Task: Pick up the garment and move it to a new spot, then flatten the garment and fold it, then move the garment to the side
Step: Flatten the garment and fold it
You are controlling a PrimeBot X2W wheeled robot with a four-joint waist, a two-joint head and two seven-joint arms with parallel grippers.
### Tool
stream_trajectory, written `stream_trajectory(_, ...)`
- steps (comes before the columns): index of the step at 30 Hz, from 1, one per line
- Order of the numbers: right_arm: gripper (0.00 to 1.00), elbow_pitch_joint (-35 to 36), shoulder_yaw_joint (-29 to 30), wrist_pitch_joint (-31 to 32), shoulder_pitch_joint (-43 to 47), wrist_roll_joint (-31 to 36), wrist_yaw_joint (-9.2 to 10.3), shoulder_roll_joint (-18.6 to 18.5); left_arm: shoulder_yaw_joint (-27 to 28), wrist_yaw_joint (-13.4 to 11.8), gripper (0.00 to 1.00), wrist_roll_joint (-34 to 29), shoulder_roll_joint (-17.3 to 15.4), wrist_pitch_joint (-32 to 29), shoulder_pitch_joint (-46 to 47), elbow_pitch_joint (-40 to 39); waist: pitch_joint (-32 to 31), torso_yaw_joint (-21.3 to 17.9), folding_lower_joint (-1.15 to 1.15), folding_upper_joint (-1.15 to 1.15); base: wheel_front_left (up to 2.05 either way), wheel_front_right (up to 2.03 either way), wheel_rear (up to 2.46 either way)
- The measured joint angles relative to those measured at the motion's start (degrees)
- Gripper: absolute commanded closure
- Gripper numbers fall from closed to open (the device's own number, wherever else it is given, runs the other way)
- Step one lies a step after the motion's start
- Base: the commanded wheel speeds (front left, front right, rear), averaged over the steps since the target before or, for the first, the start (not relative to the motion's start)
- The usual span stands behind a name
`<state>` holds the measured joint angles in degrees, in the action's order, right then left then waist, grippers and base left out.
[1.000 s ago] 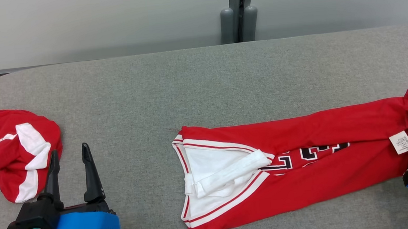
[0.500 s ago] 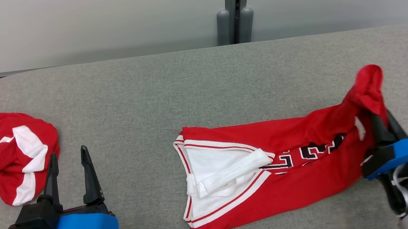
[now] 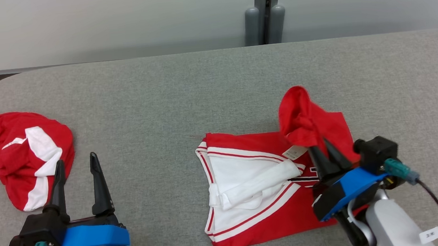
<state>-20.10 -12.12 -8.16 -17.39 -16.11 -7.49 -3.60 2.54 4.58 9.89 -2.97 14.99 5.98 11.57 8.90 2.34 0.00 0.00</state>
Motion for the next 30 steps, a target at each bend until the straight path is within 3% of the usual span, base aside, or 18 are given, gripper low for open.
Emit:
stream_trajectory(9, 1.00, -3.54, -9.34, -1.94, -1.32, -5.00, 0.00, 0.70, -1.49, -0.18, 0.00, 0.31, 0.01, 0.01, 0.69, 0.86, 0.19, 2.15, 0.00, 0.00, 0.00, 0.00, 0.00)
stream_trajectory(18, 1.00, -8.05, -14.68, -3.98, -3.57, -8.51, 0.00, 0.73, -2.26, -0.52, 0.00, 1.13, 0.02, 0.00, 1.21, 1.25, 0.74, 3.55, 0.00, 0.00, 0.00, 0.00, 0.00)
stream_trajectory(19, 0.54, -8.79, -15.23, -4.00, -3.78, -8.46, 0.00, 0.70, -2.34, -0.53, 0.00, 1.15, 0.02, 0.01, 1.25, 1.29, 0.83, 3.60, 0.00, 0.00, 0.00, 0.00, 0.00)
stream_trajectory(20, 0.00, -9.24, -15.64, -4.05, -3.91, -8.54, 0.00, 0.69, -2.41, -0.57, 0.00, 1.22, 0.02, 0.01, 1.27, 1.34, 0.93, 3.62, 0.00, 0.00, 0.00, 0.00, 0.00)
stream_trajectory(30, 0.00, -8.37, -18.51, -5.33, -4.85, -7.47, 0.00, 0.74, -2.19, -0.99, 0.00, 1.63, 0.03, 0.00, 1.32, 2.11, 0.19, 1.69, 0.00, 0.00, 0.00, 0.00, 0.00)
